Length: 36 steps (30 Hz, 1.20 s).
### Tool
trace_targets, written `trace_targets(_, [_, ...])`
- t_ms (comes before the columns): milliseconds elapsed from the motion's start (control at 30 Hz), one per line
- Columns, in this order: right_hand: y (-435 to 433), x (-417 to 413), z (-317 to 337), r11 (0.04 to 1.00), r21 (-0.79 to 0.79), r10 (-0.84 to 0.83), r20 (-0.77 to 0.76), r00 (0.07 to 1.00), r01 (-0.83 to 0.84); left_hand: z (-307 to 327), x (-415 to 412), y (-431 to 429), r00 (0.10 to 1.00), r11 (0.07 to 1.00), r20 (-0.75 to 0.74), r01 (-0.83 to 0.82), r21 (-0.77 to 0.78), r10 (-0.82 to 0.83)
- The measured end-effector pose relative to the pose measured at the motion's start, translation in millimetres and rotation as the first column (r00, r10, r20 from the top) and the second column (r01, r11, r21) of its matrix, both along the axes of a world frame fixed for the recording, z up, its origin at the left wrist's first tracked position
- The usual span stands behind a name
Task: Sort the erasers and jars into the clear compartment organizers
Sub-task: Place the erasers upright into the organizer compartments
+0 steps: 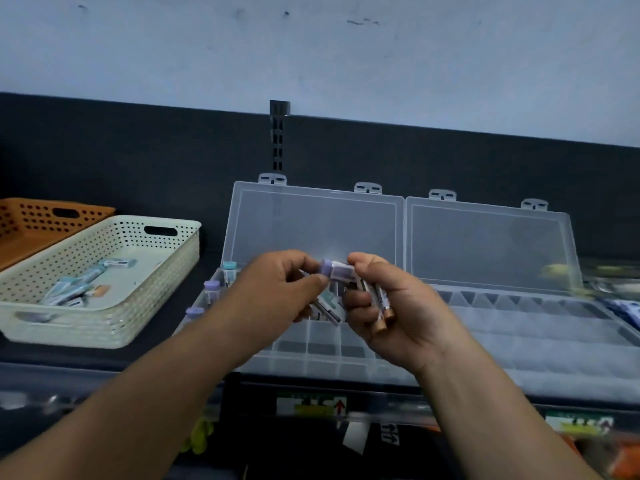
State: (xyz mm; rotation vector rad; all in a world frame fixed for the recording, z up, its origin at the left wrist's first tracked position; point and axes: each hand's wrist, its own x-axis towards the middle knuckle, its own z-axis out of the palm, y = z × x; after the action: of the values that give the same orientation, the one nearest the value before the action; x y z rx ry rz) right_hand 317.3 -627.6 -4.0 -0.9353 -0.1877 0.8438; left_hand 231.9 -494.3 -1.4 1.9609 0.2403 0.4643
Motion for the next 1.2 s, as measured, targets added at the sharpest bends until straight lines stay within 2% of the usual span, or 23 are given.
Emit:
trace_targets(100, [-2.5, -1.5, -0.7, 0.976, -0.215, 0.038, 0.28, 0.959, 0.024, -1.3, -0.2, 4.7, 0.999, 0.999, 0.017, -0.037, 0.034, 0.037])
trace_targets(167, [-1.8, -1.2, 1.3, 0.913, -0.389, 0.113, 0.529, 0.841, 0.123, 2.8, -2.7, 11.1, 0.998, 0.987, 0.008, -0.056, 0.148, 0.055])
trace_targets(233, [1.2, -1.6, 7.0, 0.858, -0.449, 0.18, 0.718, 0.672, 0.249, 6.5, -7.9, 18.1, 0.998, 0.951, -0.025, -0.053, 0.305, 0.063])
trace_targets(300, [6.7, -3.5, 13.5, 0.866, -0.425, 0.234, 0.81, 0.538, 0.263, 10.3, -14.6, 23.7, 0.996, 0.907, -0.059, -0.034, 0.42, 0.065])
trace_targets(400, [17.6, -10.4, 18.8, 0.872, -0.432, 0.335, 0.869, 0.364, 0.229, 13.8, -22.8, 32.2, 0.995, 0.861, -0.082, -0.009, 0.508, 0.059])
trace_targets(467, [26.0, -13.6, 18.4, 0.877, -0.42, 0.345, 0.888, 0.303, 0.233, 14.8, -27.1, 38.8, 0.993, 0.834, -0.09, -0.012, 0.551, 0.074])
trace_targets(533, [32.8, -12.2, 15.7, 0.865, -0.424, 0.353, 0.894, 0.276, 0.269, 15.2, -29.6, 45.2, 0.992, 0.838, -0.088, -0.028, 0.545, 0.091])
trace_targets(767, [56.7, -8.4, 5.8, 0.764, -0.518, 0.445, 0.855, 0.267, 0.386, 15.0, -35.0, 85.8, 0.979, 0.826, -0.088, -0.105, 0.554, 0.184])
trace_targets(900, [70.3, -8.0, -4.9, 0.694, -0.576, 0.518, 0.816, 0.257, 0.431, 3.0, -30.9, 102.5, 0.967, 0.796, -0.173, -0.046, 0.604, 0.188])
trace_targets(1067, [81.7, -7.3, -19.4, 0.655, -0.607, 0.553, 0.791, 0.263, 0.45, -14.7, -20.8, 106.1, 0.952, 0.726, -0.259, 0.064, 0.685, 0.161])
trace_targets(1200, [87.6, -5.8, -31.4, 0.604, -0.642, 0.596, 0.757, 0.267, 0.472, -31.6, -12.2, 108.7, 0.949, 0.653, -0.263, 0.089, 0.752, 0.173])
